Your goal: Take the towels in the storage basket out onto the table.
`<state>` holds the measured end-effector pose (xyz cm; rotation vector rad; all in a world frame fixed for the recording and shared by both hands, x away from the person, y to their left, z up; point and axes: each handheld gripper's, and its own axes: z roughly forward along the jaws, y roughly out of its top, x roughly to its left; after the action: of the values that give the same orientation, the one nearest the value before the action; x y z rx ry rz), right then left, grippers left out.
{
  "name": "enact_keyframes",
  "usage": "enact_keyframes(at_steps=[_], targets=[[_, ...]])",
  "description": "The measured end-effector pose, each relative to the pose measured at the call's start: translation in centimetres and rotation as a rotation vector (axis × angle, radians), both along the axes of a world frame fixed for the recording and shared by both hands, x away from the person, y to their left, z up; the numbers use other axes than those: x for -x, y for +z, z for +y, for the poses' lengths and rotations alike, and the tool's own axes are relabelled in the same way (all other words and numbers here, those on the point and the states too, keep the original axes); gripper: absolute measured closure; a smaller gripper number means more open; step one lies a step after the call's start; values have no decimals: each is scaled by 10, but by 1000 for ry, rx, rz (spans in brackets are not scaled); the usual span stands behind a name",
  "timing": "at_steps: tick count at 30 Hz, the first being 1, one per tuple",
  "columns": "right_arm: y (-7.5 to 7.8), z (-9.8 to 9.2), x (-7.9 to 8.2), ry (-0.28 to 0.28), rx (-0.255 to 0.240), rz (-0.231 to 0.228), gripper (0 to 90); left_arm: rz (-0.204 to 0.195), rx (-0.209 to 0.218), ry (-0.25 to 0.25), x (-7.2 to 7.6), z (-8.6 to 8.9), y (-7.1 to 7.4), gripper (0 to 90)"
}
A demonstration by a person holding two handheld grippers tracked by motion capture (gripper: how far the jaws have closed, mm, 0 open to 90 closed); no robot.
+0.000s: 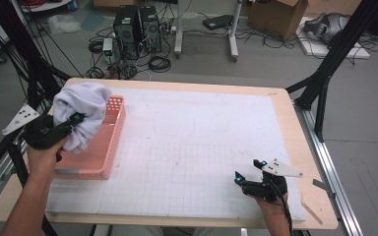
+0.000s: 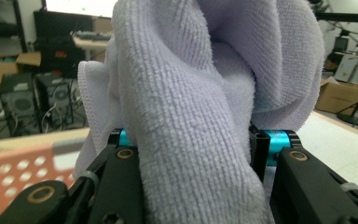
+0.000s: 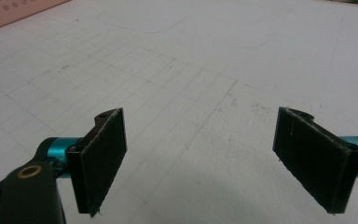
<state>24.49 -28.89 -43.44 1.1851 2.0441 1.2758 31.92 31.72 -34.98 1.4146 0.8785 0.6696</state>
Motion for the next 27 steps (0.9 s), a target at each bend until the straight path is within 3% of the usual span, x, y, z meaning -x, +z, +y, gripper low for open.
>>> enact_keyframes(at_steps=[14, 20, 27], targets=[[1, 2, 0, 15, -3, -13, 162, -86, 4, -160, 4, -47, 20, 623], [1, 1, 0, 18, -3, -15, 162, -90, -3, -217, 4, -66, 20, 623], [1, 3, 0, 22, -6, -13, 162, -90, -14, -312, 2, -105, 22, 623]])
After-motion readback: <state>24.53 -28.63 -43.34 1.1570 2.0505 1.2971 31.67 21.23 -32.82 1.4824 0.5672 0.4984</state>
